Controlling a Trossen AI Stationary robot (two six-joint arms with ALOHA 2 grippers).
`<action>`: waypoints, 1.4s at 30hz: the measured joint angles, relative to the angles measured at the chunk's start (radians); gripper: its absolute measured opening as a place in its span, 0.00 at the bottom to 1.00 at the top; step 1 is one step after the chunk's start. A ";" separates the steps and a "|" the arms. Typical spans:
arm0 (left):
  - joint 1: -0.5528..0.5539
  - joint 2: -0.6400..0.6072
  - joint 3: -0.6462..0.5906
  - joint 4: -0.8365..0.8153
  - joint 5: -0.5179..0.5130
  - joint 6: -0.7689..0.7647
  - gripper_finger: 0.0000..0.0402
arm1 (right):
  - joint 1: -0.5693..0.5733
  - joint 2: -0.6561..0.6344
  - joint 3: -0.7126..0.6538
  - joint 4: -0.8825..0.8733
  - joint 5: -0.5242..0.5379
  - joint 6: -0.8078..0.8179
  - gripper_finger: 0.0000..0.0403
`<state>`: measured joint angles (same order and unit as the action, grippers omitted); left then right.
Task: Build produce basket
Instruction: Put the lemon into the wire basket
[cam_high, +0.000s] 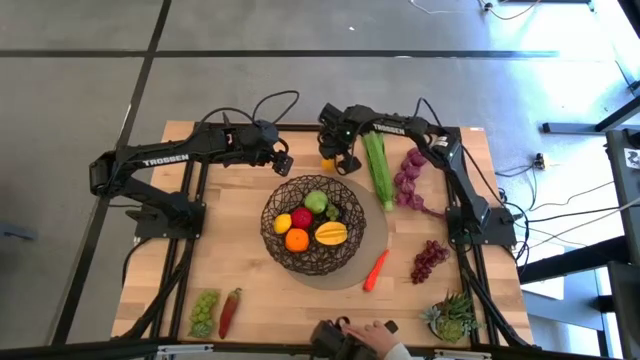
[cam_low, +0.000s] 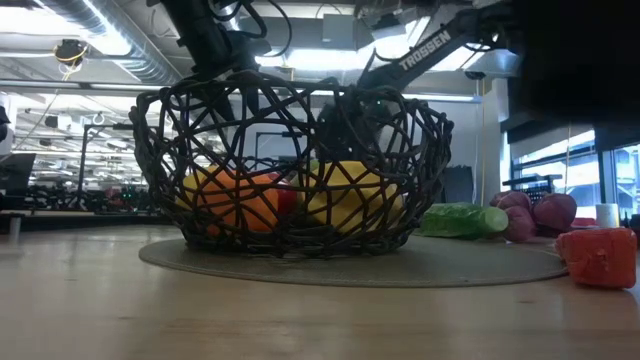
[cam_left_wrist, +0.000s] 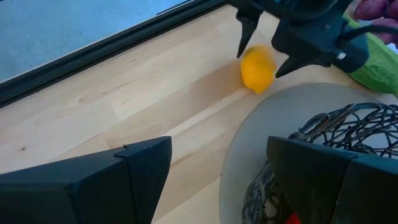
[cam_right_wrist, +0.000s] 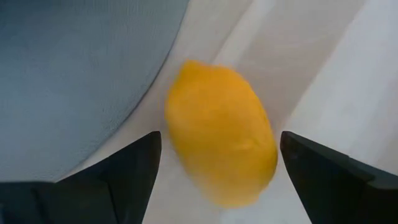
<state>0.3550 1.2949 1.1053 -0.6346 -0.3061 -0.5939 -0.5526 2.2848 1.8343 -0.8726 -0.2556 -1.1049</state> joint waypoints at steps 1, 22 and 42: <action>0.000 0.000 0.000 0.000 0.000 0.000 0.63 | 0.000 0.000 -0.016 0.011 0.000 0.000 0.80; 0.000 0.000 0.000 0.000 0.000 0.000 0.63 | 0.018 -0.005 -0.056 0.071 0.029 0.200 0.47; 0.000 0.000 0.000 0.000 0.000 0.000 0.63 | 0.080 -0.010 0.297 -0.244 0.191 0.485 0.47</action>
<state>0.3547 1.2949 1.1053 -0.6350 -0.3057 -0.5938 -0.4725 2.2749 2.1312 -1.1165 -0.0649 -0.6196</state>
